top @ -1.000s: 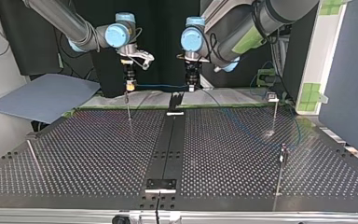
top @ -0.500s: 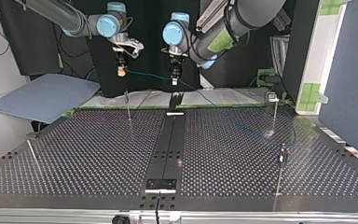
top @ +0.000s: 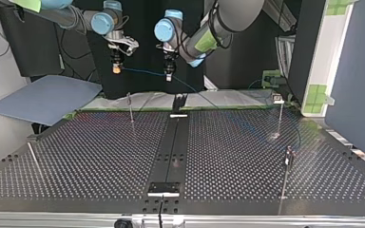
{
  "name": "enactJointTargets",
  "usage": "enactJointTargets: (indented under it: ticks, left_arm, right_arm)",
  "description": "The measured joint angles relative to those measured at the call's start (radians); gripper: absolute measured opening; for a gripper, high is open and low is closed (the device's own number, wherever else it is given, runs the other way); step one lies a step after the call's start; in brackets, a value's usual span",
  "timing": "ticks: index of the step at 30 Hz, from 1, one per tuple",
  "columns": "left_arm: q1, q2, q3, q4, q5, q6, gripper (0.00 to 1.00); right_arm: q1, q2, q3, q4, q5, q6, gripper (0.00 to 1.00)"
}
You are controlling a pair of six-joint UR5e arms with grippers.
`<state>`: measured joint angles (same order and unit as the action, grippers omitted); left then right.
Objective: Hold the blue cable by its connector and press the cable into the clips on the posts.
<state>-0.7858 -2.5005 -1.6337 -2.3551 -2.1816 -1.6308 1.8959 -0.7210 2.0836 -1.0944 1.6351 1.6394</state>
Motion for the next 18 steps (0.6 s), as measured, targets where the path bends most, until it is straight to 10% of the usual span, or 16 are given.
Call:
enactJointTargets:
  ticks: [9, 18]
  left_arm:
    - [-0.006, -0.043, 0.080, -0.003, -0.005, 0.003, 0.00]
    - [-0.024, -0.103, 0.148, -0.031, -0.018, 0.001, 0.00]
  right_arm:
    - [-0.090, 0.002, -0.012, -0.022, -0.087, -0.021, 0.00]
    - [-0.170, 0.004, -0.039, -0.023, -0.108, -0.026, 0.00]
